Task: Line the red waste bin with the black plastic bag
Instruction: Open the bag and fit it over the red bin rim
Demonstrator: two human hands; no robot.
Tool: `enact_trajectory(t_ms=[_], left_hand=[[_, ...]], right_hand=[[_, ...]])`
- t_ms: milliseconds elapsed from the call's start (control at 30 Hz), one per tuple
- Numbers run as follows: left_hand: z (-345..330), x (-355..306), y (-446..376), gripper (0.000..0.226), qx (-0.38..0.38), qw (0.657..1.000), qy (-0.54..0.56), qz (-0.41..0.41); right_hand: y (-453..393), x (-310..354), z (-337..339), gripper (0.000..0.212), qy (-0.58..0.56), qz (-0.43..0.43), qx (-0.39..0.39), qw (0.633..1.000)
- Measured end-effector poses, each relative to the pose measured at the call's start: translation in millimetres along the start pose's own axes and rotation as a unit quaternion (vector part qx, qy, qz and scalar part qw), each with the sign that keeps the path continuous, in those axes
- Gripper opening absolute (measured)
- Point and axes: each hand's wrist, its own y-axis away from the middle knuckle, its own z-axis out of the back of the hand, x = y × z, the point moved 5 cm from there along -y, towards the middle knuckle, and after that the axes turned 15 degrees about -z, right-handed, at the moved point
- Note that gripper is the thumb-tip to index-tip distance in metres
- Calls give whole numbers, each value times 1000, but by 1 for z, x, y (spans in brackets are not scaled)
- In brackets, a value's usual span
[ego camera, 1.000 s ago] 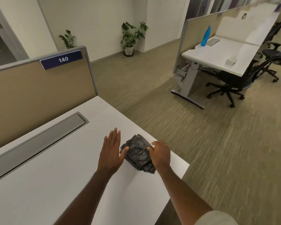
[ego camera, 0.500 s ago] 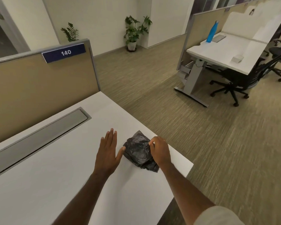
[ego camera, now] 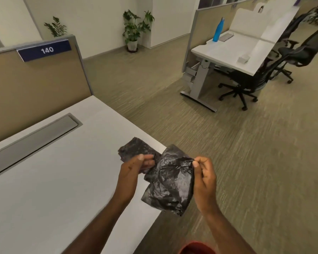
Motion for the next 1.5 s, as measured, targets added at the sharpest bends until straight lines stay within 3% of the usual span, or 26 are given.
enact_trajectory(t_ms=[100, 300, 400, 533, 633, 767, 933, 1033, 1167, 1300, 1433, 1500], left_hand=[[-56, -21, 34, 45, 71, 997, 25, 24], [-154, -52, 97, 75, 193, 979, 39, 47], [-190, -60, 121, 36, 216, 976, -2, 41], [-218, -55, 138, 27, 178, 981, -59, 45], [-231, -47, 139, 27, 155, 984, -87, 33], [-244, -33, 135, 35, 128, 980, -149, -27], [-236, 3, 114, 24, 41, 980, -176, -86], [-242, 50, 114, 31, 58, 983, -154, -77], [-270, 125, 141, 27, 158, 976, -118, -93], [-294, 195, 176, 18, 277, 951, -60, -127], [-298, 263, 201, 8, 354, 926, -8, -129], [-295, 288, 209, 20, 383, 913, 6, -142]], right_hand=[[23, 10, 51, 29, 0, 1, -22, 1000], [70, 19, 145, 12, 5, -12, -63, 998], [91, 15, 188, 9, 38, -3, -86, 996], [113, -2, 241, 23, 87, -23, -59, 994], [129, -27, 269, 30, 87, -113, 63, 988], [155, -81, 294, 26, 245, -194, 206, 927], [186, -157, 332, 20, 223, -240, 209, 921], [194, -207, 339, 15, 212, -263, 161, 927], [188, -263, 315, 12, 168, -241, 95, 951], [168, -302, 279, 40, 77, -160, 34, 984], [157, -340, 244, 68, 161, -71, 97, 980], [158, -366, 228, 67, 210, -46, 126, 968]])
